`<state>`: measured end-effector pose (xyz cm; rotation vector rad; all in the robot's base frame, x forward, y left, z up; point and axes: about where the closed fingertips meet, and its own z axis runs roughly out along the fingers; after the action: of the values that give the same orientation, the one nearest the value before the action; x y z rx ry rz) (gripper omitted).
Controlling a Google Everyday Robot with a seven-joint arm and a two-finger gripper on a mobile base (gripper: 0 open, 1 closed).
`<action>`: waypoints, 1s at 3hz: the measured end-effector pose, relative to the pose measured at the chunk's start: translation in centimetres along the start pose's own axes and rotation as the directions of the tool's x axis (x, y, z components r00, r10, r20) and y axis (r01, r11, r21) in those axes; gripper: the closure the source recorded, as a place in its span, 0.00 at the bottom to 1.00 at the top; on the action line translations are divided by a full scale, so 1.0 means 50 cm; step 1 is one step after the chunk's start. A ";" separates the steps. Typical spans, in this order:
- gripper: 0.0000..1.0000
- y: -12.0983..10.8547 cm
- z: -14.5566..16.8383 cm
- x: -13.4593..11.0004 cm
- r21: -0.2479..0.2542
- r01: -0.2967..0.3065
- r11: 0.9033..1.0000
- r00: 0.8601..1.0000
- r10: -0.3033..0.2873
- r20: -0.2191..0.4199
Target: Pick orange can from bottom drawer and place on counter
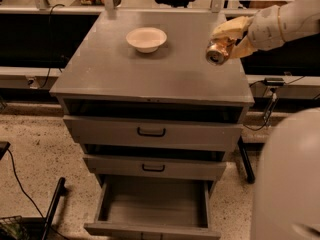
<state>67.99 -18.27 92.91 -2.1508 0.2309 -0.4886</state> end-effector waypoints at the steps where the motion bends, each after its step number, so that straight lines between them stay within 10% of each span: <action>1: 1.00 0.014 0.033 0.004 -0.044 -0.070 0.997 0.996 0.072 0.050; 3: 0.51 0.039 0.086 -0.025 -0.176 -0.059 0.983 0.989 0.082 0.127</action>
Offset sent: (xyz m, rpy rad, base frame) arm 0.0068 0.0253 -0.0298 -0.1218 0.1870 0.0352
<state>68.72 -15.82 88.72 -2.3244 0.2816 -0.2910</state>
